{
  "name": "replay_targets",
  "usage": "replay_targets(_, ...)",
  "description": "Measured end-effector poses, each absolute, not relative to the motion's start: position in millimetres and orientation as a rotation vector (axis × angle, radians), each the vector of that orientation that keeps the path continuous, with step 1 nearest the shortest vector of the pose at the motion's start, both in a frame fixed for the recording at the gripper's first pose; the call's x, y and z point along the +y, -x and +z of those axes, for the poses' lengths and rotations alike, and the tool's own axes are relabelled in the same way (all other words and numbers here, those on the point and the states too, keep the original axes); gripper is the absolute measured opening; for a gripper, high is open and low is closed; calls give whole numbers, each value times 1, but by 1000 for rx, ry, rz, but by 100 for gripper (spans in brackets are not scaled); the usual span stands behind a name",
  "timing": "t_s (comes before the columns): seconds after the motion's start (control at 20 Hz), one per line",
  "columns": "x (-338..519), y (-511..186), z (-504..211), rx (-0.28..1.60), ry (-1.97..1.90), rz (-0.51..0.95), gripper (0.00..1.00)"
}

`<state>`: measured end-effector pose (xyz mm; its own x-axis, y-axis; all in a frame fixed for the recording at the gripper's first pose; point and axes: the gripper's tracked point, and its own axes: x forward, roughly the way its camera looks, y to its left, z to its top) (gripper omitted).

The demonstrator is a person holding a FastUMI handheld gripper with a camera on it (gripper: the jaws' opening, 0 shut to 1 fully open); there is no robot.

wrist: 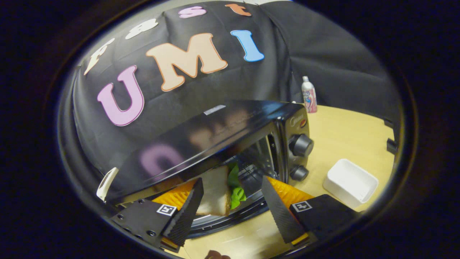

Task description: Open the toaster oven, put the food inside, and close the toaster oven door.

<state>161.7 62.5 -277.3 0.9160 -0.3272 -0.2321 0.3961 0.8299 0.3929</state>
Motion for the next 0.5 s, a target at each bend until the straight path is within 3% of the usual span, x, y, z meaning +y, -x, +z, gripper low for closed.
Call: replay_targets(0.5,90,-38,-320,467,-143,-386,100)
